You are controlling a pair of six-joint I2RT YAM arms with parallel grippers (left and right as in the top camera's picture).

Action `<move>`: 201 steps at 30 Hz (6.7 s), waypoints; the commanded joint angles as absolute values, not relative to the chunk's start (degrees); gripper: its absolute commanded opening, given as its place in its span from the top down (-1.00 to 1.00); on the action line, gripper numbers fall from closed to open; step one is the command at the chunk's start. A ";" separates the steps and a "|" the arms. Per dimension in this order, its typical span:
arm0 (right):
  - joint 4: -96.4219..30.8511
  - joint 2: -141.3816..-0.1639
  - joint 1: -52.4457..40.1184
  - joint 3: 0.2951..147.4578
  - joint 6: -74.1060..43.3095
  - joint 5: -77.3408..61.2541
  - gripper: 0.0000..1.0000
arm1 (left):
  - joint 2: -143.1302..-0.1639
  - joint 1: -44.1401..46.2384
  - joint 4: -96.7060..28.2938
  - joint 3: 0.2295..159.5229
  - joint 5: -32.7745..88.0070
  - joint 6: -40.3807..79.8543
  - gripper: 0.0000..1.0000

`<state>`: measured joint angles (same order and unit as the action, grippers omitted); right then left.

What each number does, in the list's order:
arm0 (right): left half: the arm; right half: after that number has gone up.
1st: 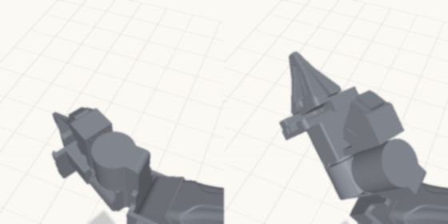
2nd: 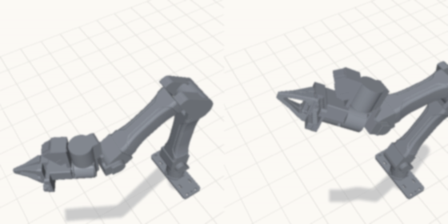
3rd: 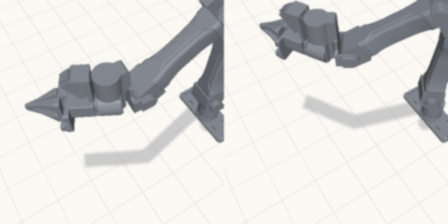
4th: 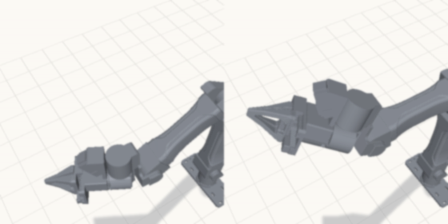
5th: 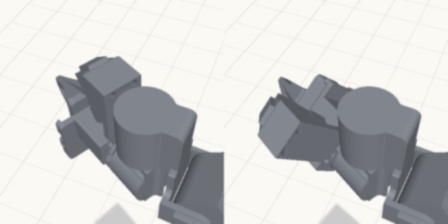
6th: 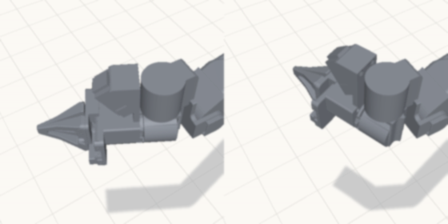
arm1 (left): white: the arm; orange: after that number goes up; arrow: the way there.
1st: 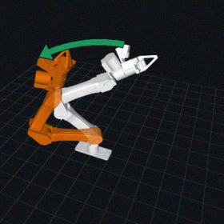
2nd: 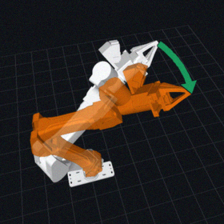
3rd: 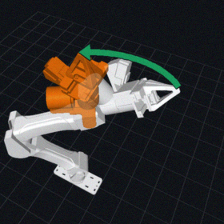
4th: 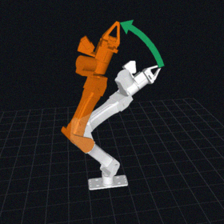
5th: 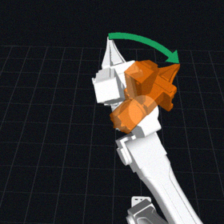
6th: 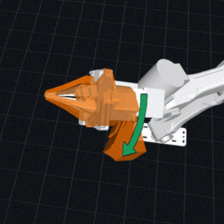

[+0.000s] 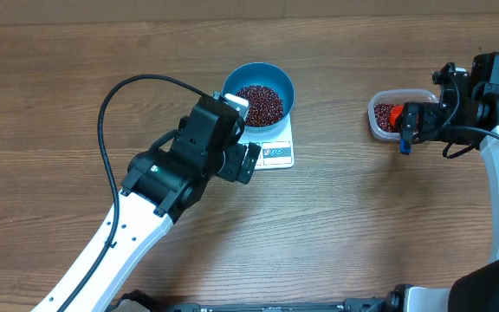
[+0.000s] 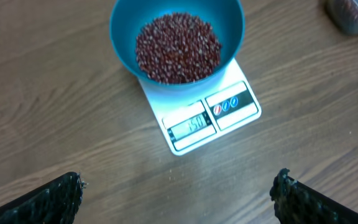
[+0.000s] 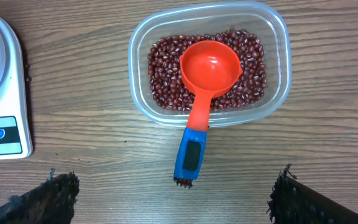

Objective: Scoop item into bowl and weigh 150g on scale

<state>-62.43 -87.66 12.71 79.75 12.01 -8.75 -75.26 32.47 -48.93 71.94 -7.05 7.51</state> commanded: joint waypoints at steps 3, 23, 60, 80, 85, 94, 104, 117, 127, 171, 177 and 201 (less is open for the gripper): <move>-62.06 -86.80 12.82 81.49 11.90 -9.13 -1.00 | -73.67 32.18 -54.63 72.79 -5.37 7.88 -0.99; -62.06 -86.80 12.84 81.49 11.88 -9.10 -1.00 | -40.60 26.57 -41.01 41.43 -7.16 8.16 -0.99; -62.06 -86.80 12.82 81.49 11.90 -9.13 -1.00 | -0.16 6.57 6.07 0.27 -5.61 8.38 -0.99; -62.06 -86.80 12.82 81.49 11.90 -9.10 -1.00 | -0.14 -2.28 -4.60 0.27 0.47 -0.49 -0.99; -62.06 -86.80 12.82 81.49 11.88 -9.13 -1.00 | -0.16 -2.26 -4.56 0.27 0.49 -0.45 -0.99; -62.06 -86.80 12.82 81.49 11.90 -9.13 -1.00 | -0.23 -2.26 -4.49 0.27 0.47 -0.45 -0.99; -62.06 -86.80 12.82 81.49 11.88 -9.10 -1.00 | -0.25 -2.26 -4.49 0.27 0.47 -0.45 -0.99; -62.06 -86.80 12.82 81.49 11.88 -9.13 -1.00 | -0.25 -2.26 -4.47 0.27 0.47 -0.45 -0.99; -62.06 -86.91 12.84 81.49 11.88 -9.10 -1.00 | -0.25 -2.26 -4.47 0.27 0.47 -0.45 -0.99; 4.86 -37.32 12.45 19.53 -13.74 -15.09 -1.00 | -0.25 -2.26 -4.47 0.27 0.47 -0.45 -0.99; 12.19 -31.14 12.45 10.76 -17.15 -14.41 -1.00 | -0.25 -2.26 -4.49 0.27 0.47 -0.45 -0.99; 2.68 -10.96 3.90 0.45 -21.15 -2.07 -1.00 | -0.25 -2.26 -4.49 0.27 0.47 -0.45 -0.99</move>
<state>3.31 -12.53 4.71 1.06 -20.97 -5.06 -0.84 -1.93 -4.51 0.49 -0.38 0.84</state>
